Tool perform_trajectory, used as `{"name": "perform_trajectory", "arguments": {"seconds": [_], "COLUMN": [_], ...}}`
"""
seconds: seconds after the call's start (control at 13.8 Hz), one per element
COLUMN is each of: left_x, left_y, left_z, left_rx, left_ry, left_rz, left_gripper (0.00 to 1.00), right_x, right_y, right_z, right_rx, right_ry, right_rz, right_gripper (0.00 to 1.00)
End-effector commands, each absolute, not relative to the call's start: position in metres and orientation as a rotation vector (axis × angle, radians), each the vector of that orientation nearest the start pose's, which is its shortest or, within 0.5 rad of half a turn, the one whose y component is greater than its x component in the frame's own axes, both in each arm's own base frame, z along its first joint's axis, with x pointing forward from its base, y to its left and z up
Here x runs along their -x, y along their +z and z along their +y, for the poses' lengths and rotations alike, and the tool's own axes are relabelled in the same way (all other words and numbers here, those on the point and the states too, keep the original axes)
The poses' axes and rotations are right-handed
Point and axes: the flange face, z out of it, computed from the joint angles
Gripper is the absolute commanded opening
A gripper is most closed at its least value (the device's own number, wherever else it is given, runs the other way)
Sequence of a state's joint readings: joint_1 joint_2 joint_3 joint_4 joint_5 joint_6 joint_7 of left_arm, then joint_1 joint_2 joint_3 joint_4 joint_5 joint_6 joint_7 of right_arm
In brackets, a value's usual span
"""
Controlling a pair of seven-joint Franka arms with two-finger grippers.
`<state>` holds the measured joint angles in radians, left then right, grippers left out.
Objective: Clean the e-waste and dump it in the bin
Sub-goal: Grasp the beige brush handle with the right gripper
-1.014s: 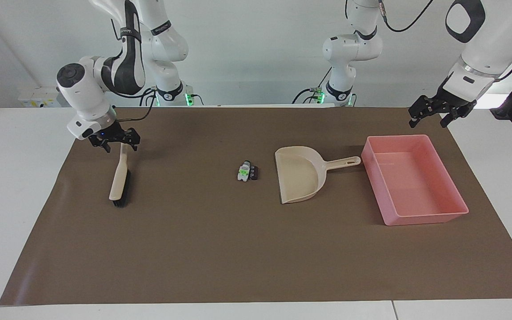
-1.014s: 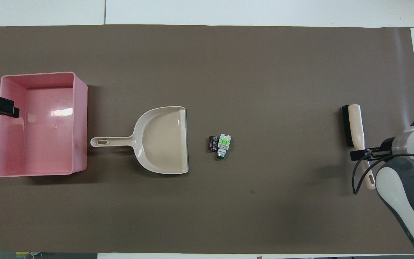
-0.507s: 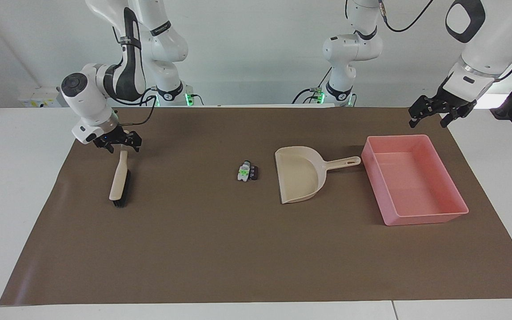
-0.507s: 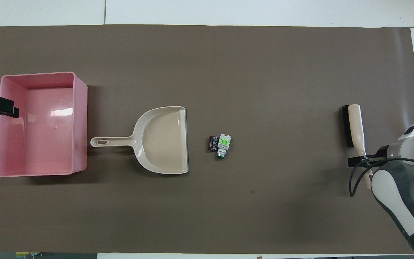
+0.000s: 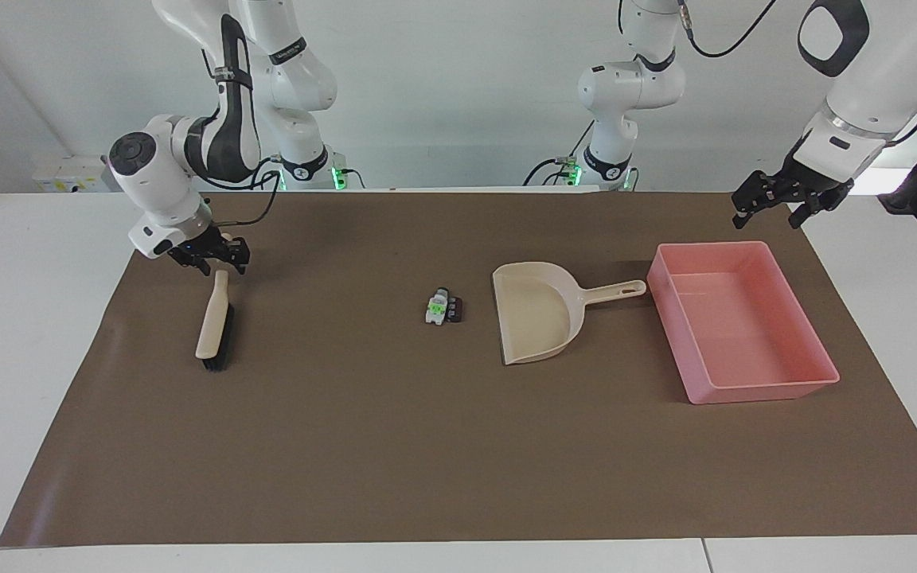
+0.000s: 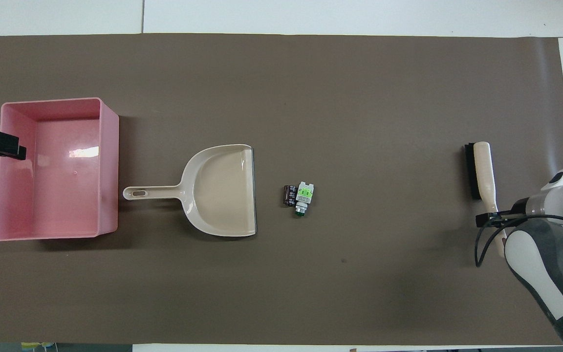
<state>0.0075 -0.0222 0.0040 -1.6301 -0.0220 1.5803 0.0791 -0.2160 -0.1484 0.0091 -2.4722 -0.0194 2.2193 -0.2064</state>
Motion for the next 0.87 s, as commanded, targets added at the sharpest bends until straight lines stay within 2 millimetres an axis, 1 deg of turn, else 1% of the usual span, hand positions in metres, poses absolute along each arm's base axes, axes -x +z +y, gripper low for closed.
{"name": "perform_trajectory", "arguments": {"seconds": [0.0, 0.07, 0.14, 0.29, 0.36, 0.51, 0.58, 0.65, 0.8], "left_x": [-0.54, -0.54, -0.54, -0.54, -0.54, -0.54, -0.54, -0.54, -0.54], "left_y": [0.61, 0.61, 0.61, 0.61, 0.61, 0.61, 0.61, 0.61, 0.61], "left_z": [0.005, 0.005, 0.005, 0.005, 0.005, 0.005, 0.005, 0.005, 0.001], "left_rx": [3.152, 3.15, 3.15, 3.152, 3.152, 3.152, 3.152, 3.152, 3.149], "left_ry": [0.033, 0.033, 0.033, 0.033, 0.033, 0.033, 0.033, 0.033, 0.033], "left_rz": [0.089, 0.089, 0.089, 0.089, 0.089, 0.089, 0.089, 0.089, 0.125], "left_gripper": [1.0, 1.0, 1.0, 1.0, 1.0, 1.0, 1.0, 1.0, 1.0], "right_x": [-0.434, -0.434, -0.434, -0.434, -0.433, -0.435, -0.436, -0.437, -0.444], "right_y": [0.339, 0.339, 0.338, 0.338, 0.338, 0.339, 0.34, 0.341, 0.349], "right_z": [-0.093, -0.092, -0.092, -0.092, -0.093, -0.092, -0.09, -0.088, -0.084], "right_rx": [3.122, 3.123, 3.122, 3.122, 3.122, 3.122, 3.123, 3.122, 3.12], "right_ry": [0.169, 0.169, 0.172, 0.174, 0.174, 0.174, 0.174, 0.189, 0.213], "right_rz": [0.006, 0.009, 0.009, 0.009, 0.011, 0.009, 0.025, 0.087, 0.107], "right_gripper": [0.57, 0.54, 0.54, 0.51, 0.45, 0.0, 0.0, 0.0, 0.0]}}
